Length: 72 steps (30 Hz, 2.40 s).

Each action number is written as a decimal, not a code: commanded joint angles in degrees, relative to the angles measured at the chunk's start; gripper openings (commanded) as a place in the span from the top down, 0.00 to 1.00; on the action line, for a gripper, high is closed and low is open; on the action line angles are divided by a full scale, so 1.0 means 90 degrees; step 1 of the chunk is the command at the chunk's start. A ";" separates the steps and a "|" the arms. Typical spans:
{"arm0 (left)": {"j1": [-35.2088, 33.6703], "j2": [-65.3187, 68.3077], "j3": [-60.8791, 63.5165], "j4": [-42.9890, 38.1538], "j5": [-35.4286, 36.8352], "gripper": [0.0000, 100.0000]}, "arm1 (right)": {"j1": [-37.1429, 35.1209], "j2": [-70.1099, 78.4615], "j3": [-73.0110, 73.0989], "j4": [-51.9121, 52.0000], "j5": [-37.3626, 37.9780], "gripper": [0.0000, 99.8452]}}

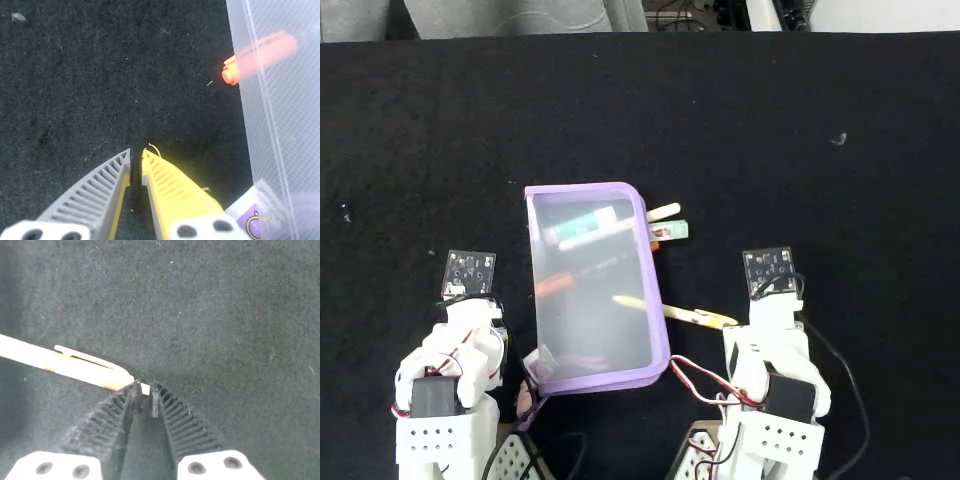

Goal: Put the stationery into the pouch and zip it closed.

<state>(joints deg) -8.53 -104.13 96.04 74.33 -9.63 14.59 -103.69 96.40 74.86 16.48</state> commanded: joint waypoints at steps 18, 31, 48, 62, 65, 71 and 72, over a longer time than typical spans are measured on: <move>-0.0034 -0.0039 0.0151 -0.0147 0.0039 0.95 | -0.0039 -0.0532 0.0005 -0.0088 -0.0010 0.97; -0.0034 -0.0039 0.0151 -0.0147 0.0039 0.95 | -0.0039 -0.0532 0.0005 -0.0088 -0.0010 0.97; -0.0034 -0.0039 0.0151 -0.0147 0.0039 0.95 | -0.0039 -0.0532 0.0005 -0.0088 -0.0010 0.97; -0.0034 -0.0039 0.0151 -0.0147 0.0039 0.95 | -0.0088 -0.0542 0.0005 -0.0088 -0.0010 0.97; -0.0034 -0.0039 0.0151 -0.0147 0.0039 0.95 | -0.0215 -0.0542 0.0005 -0.0088 -0.0039 0.97; -0.0034 -0.0039 0.0151 -0.0147 0.0039 0.95 | -0.0664 -0.0542 0.0005 -0.0010 0.0000 0.97; -0.0034 -0.0039 0.0151 -0.0147 0.0039 0.95 | -0.0674 -0.0542 0.0005 -0.0020 0.0000 0.97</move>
<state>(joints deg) -8.53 -104.13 96.04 74.33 -9.63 9.93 -103.69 96.40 74.86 16.48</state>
